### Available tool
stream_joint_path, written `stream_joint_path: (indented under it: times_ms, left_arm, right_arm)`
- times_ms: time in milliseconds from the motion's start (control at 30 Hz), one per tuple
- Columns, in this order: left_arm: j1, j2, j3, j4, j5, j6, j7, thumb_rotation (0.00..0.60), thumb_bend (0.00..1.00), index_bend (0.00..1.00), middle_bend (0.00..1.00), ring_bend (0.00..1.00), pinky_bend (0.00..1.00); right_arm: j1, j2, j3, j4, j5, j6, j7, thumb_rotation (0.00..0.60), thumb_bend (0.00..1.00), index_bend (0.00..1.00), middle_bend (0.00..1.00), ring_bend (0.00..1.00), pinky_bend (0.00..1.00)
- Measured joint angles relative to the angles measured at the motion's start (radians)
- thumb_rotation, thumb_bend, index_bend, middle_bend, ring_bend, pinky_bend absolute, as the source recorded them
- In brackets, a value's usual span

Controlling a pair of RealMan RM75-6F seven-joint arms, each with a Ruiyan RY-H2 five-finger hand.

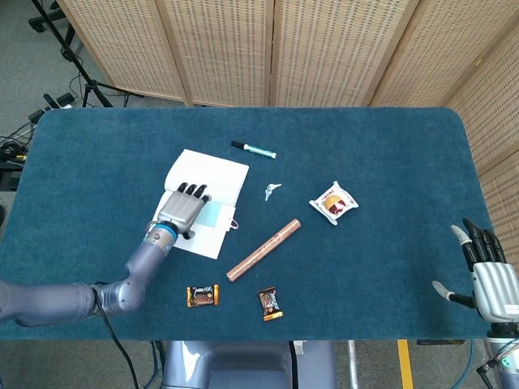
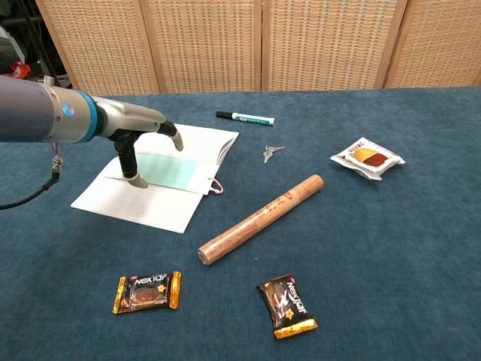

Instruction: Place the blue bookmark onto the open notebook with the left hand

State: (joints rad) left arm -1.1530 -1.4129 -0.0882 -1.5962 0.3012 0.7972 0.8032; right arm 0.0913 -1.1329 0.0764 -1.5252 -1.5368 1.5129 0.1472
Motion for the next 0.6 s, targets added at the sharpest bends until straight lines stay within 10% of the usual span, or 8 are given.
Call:
stream_joint_path:
  times_ms: [600]
  left_arm:
    - [-0.080,0.043,0.106,-0.048,-0.147,-0.018,-0.044,0.600,0.25,0.07,0.00,0.00,0.00]
  right_arm:
    - [-0.008,0.003,-0.004,-0.009,-0.015,0.019,0.000,0.600,0.18,0.00,0.00,0.00,0.00]
